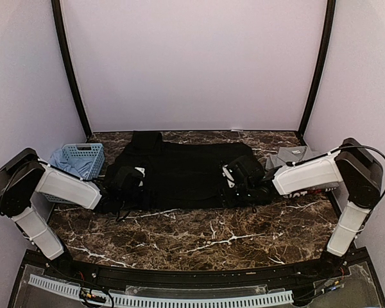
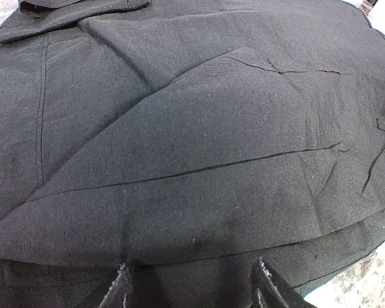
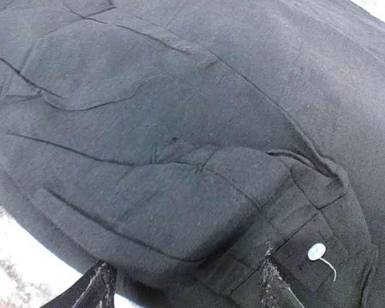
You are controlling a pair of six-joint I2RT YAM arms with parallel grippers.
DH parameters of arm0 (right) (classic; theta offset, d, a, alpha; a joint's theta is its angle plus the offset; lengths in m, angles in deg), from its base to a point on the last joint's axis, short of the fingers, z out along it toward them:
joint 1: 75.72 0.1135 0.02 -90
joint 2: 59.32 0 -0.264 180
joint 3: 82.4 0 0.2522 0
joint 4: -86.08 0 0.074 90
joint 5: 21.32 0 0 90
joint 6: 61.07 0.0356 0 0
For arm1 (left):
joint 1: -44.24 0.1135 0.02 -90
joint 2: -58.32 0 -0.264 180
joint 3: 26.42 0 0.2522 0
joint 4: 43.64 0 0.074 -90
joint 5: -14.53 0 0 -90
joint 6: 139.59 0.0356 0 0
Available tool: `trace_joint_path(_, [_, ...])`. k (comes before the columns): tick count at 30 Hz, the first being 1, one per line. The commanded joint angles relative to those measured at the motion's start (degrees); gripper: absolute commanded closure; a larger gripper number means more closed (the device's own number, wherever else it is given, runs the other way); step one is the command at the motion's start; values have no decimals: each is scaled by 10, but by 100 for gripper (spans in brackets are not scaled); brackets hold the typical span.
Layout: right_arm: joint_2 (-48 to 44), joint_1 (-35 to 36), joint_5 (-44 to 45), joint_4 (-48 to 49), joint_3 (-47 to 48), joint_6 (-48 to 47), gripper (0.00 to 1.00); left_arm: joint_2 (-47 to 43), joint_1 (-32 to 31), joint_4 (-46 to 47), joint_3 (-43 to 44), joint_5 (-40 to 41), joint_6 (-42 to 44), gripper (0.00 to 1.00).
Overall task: Fold and stack the long sleeve shirts
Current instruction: Adjust the sleeve of the 1/3-folded shirt.
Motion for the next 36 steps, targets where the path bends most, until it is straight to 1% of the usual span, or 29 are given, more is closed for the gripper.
trace_joint_path(1, [20,17,72,14,20,-1,28,-1,-3,-3,-5,8,1,39])
trace_joint_path(8, [26,42,233,-8,27,12,29,4,-3,-1,-5,9,3,38])
trace_joint_path(15, [41,48,321,-66,51,17,29,13,-3,2,-5,11,3,38])
trace_joint_path(18, [42,47,348,-96,59,17,29,15,-3,2,-5,12,3,38])
trace_joint_path(22, [36,48,360,-127,63,18,29,21,-3,4,-4,14,5,38])
trace_joint_path(36, [36,53,431,-208,67,18,28,33,-3,8,0,21,9,38])
